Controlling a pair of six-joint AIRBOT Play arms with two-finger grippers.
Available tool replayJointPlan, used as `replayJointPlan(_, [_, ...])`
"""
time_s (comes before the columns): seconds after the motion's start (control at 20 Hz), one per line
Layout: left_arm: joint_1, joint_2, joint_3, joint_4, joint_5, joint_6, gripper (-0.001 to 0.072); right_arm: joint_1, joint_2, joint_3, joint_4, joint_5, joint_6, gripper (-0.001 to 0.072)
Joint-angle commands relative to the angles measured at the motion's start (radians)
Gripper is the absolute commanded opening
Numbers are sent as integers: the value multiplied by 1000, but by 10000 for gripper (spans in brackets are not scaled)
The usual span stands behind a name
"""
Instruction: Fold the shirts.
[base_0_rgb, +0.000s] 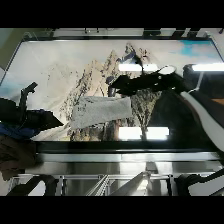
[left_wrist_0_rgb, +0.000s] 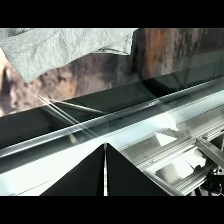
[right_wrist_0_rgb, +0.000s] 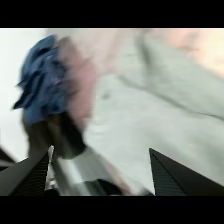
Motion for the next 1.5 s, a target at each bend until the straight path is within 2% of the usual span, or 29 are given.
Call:
replayJointPlan(0.0, [2, 89, -19, -46, 14, 3, 23, -190, 29, -7, -341, 81, 168, 712])
replayJointPlan(0.1, [2, 123, -19, -96, 11, 3, 23, -210, 9, -28, -399, 83, 177, 712])
replayJointPlan(0.25, [2, 140, -19, -147, 17, 2, 23, -183, -56, -31, -398, 82, 171, 711])
replayJointPlan(0.5, [1, 140, -19, -149, 16, 0, 23, -92, -121, -31, -391, 69, 163, 711])
replayJointPlan(0.7, [1, 140, -19, -149, 16, 0, 23, -8, -127, -31, -255, 19, 114, 711])
replayJointPlan(0.9, [1, 140, -19, -148, 20, 0, 23, 45, -127, -31, -205, -47, 115, 710])
replayJointPlan(0.95, [1, 140, -19, -148, 21, 0, 24, 47, -127, -31, -189, -46, 114, 683])
replayJointPlan(1.05, [1, 140, -19, -148, 21, 1, 23, 46, -127, -31, -159, -45, 114, 201])
replayJointPlan(1.2, [1, 140, -19, -148, 19, 1, 24, 46, -126, -31, -123, -48, 105, 14])
replayJointPlan(1.35, [1, 140, -19, -147, 10, 1, 23, 8, -99, -30, -120, -69, 119, 11])
replayJointPlan(1.45, [1, 140, -19, -147, -18, 2, 24, -98, -24, -30, -135, -40, 151, 10])
